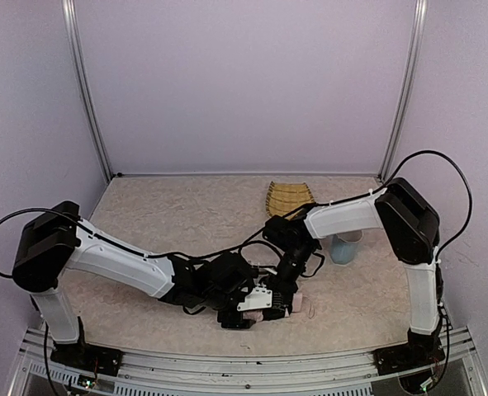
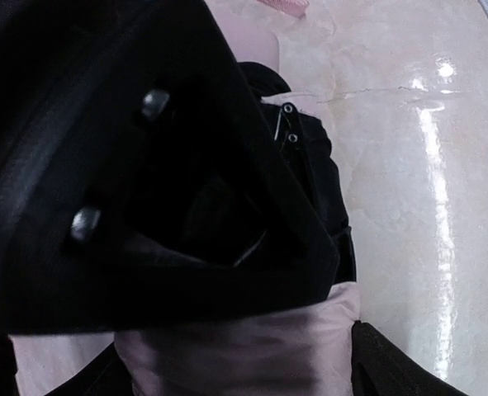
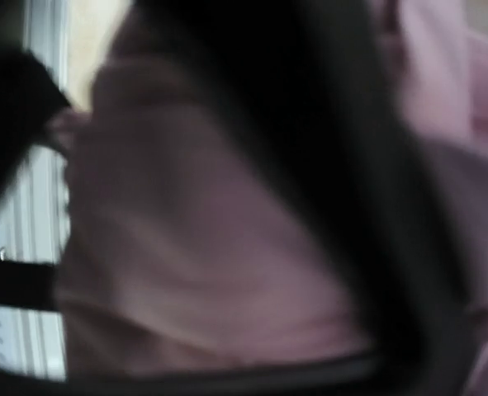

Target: Put away the umbrella

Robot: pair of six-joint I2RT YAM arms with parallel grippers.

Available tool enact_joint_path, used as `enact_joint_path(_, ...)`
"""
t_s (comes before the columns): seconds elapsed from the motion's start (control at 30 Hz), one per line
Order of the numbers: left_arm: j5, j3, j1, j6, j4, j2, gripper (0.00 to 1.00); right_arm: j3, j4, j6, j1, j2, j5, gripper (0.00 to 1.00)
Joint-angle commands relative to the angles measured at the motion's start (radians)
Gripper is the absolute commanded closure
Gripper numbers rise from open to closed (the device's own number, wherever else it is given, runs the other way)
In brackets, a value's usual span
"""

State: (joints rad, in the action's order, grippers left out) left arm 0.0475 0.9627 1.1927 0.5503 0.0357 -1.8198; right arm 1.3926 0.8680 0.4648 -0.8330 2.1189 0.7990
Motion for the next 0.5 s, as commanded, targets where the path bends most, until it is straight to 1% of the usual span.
enact_joint_path(0.0, -0.036, 0.021, -0.032, -0.054, 0.275, -0.156, 0.20, -0.009, -0.033, 0.101, -0.024, 0.050, -0.126, 0.67)
enact_joint_path(0.07, -0.021, 0.030, -0.033, -0.056, 0.318, -0.185, 0.21, -0.007, -0.045, 0.091, -0.011, 0.035, -0.127, 0.61)
enact_joint_path(0.17, -0.031, 0.026, -0.041, -0.053, 0.320, -0.205, 0.26, -0.030, -0.099, 0.072, -0.003, -0.013, -0.121, 0.48)
enact_joint_path(0.23, -0.048, 0.022, -0.049, -0.065, 0.319, -0.212, 0.33, -0.038, -0.129, 0.052, 0.003, -0.057, -0.120, 0.42)
enact_joint_path(0.33, -0.059, 0.016, -0.050, -0.082, 0.344, -0.214, 0.47, -0.059, -0.178, 0.015, 0.008, -0.150, -0.147, 0.29)
enact_joint_path(0.37, -0.062, 0.012, -0.050, -0.082, 0.340, -0.209, 0.49, -0.064, -0.189, 0.010, 0.008, -0.169, -0.156, 0.27)
enact_joint_path(0.47, -0.067, 0.002, -0.054, -0.095, 0.316, -0.203, 0.62, -0.094, -0.248, -0.013, 0.012, -0.260, -0.238, 0.23)
